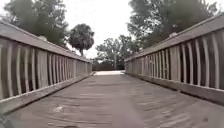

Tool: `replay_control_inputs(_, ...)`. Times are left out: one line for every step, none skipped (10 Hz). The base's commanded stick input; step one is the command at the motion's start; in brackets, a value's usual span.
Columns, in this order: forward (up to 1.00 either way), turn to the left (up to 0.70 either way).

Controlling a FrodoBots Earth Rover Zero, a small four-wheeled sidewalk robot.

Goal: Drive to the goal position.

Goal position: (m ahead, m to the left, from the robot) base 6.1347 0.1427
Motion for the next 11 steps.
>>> replay_control_inputs(0.70,0.00)
replay_control_inputs(0.70,0.00)
replay_control_inputs(0.70,0.00)
replay_control_inputs(0.70,0.00)
replay_control_inputs(0.70,0.00)
replay_control_inputs(0.70,0.00)
replay_control_inputs(0.70,0.00)
replay_control_inputs(0.70,0.00)
replay_control_inputs(0.70,0.00)
replay_control_inputs(0.70,0.00)
replay_control_inputs(0.70,0.00)
